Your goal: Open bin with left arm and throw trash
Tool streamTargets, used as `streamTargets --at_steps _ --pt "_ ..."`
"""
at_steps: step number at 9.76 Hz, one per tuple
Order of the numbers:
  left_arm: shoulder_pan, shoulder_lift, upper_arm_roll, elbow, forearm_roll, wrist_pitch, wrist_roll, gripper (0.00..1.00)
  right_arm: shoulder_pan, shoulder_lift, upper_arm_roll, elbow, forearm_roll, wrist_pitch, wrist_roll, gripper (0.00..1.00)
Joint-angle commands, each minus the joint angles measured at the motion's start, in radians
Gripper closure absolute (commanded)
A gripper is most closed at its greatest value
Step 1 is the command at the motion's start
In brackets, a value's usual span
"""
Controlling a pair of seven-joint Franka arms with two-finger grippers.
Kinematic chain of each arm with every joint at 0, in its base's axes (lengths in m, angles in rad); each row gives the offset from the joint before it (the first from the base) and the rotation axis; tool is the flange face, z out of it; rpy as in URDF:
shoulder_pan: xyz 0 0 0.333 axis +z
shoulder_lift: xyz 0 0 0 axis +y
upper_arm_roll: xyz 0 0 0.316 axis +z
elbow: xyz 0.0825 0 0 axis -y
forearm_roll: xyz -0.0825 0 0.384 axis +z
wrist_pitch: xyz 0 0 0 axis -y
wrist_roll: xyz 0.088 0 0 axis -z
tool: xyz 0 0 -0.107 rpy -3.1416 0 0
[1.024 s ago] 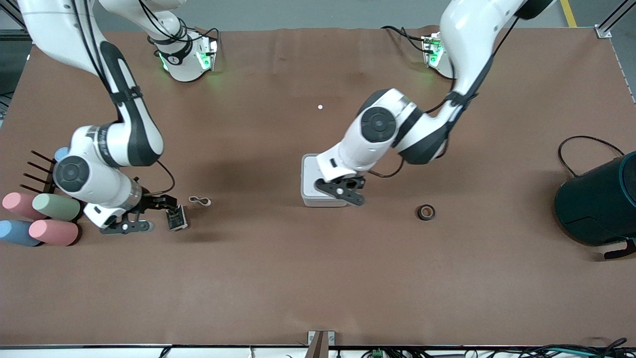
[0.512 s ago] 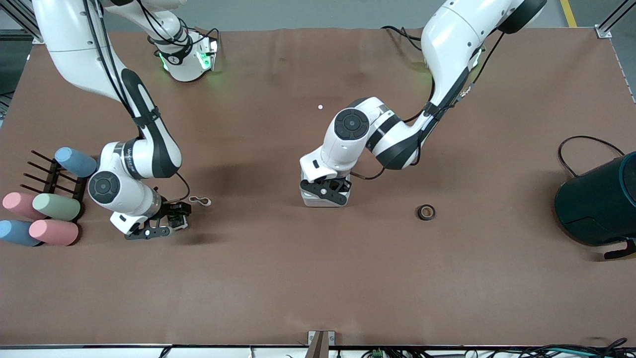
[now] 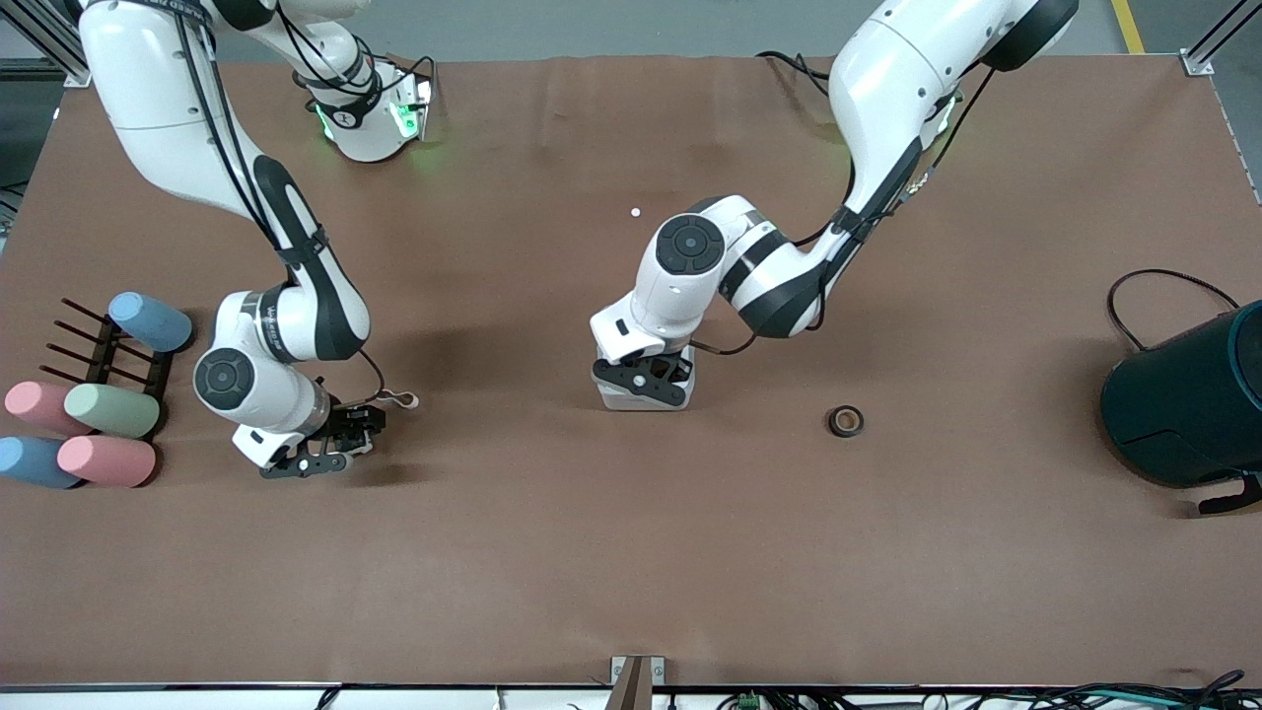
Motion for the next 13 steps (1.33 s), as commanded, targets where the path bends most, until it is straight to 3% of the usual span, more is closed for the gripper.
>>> streamTargets --at_steps 1,2,4,5,6,7,8,9,10,13 --pt "0.088 -0.136 -0.003 -0.015 0.005 -0.22 0.033 1.0 0.002 -0.002 0.002 0.002 0.012 0.004 -0.017 0.62" --pt "0.157 -0.155 -0.029 -0.015 -0.006 -0.263 0.141 1.0 0.008 -0.002 0.002 0.002 0.012 0.003 -0.017 0.79" --pt "0.29 -0.158 -0.055 -0.05 -0.012 -0.268 0.342 0.99 0.011 -0.002 0.002 0.002 0.012 -0.005 -0.017 0.96" --pt "0.353 -0.154 -0.057 -0.09 -0.011 -0.262 0.425 0.96 0.015 -0.006 0.002 0.004 0.012 -0.008 -0.017 0.99" --pt "0.422 -0.134 -0.057 -0.122 -0.009 -0.235 0.554 0.82 0.023 -0.023 0.004 0.016 0.012 -0.029 -0.019 0.99" --pt "0.452 -0.119 -0.057 -0.144 -0.009 -0.198 0.651 0.54 0.038 -0.052 0.004 0.077 0.012 -0.134 -0.019 0.99" --pt "0.47 -0.111 -0.055 -0.176 -0.008 -0.163 0.686 0.18 0.063 -0.066 0.004 0.197 0.012 -0.309 -0.008 0.99" --pt "0.486 -0.117 -0.055 -0.245 0.002 -0.078 0.697 0.0 0.099 -0.066 0.004 0.348 0.014 -0.512 0.019 0.99" --pt "0.487 -0.117 -0.055 -0.312 0.005 0.027 0.699 0.0 0.139 -0.066 0.005 0.439 0.02 -0.634 0.095 0.99" --pt "0.555 -0.108 -0.052 -0.448 0.038 0.215 0.701 0.0 0.274 -0.069 0.01 0.525 0.101 -0.658 0.312 0.98"
